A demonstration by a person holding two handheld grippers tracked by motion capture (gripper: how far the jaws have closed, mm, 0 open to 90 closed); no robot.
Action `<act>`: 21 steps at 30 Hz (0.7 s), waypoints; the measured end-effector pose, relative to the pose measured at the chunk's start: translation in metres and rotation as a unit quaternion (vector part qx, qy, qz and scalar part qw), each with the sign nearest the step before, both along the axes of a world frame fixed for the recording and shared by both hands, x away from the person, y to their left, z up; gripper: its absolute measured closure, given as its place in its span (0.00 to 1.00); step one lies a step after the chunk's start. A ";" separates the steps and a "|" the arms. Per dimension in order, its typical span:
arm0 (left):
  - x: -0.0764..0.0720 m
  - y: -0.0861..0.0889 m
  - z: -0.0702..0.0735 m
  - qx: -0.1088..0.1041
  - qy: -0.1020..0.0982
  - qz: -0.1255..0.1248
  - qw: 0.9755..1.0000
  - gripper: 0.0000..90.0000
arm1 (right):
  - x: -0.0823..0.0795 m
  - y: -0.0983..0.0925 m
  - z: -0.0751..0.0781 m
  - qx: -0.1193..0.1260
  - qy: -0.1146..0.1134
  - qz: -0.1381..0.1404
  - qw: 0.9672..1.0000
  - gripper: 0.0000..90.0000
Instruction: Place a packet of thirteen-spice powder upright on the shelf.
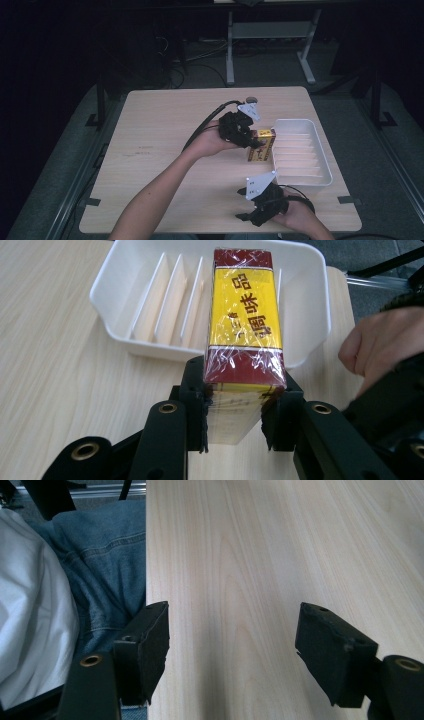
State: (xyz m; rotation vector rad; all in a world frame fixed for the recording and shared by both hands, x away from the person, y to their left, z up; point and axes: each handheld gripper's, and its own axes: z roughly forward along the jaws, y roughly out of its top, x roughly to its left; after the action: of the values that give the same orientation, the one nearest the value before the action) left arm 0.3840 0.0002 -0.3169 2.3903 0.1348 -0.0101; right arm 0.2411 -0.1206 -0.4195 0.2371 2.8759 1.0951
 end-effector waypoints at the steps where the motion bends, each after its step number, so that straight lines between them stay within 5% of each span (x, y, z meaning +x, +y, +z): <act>1: 0.000 -0.003 0.000 0.000 0.001 -0.002 1.000 0.75 | 0.000 0.000 0.000 -0.002 -0.001 0.001 1.000 0.32; 21: 0.011 -0.048 -0.002 -0.002 0.000 -0.020 1.000 0.75 | -0.002 0.002 0.000 -0.007 -0.003 0.010 1.000 0.31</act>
State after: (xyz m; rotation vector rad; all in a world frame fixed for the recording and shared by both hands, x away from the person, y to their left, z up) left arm 0.3953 -0.0474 -0.3187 2.3897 0.0857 -0.0285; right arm 0.2389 -0.1187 -0.4191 0.2039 2.8871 1.0756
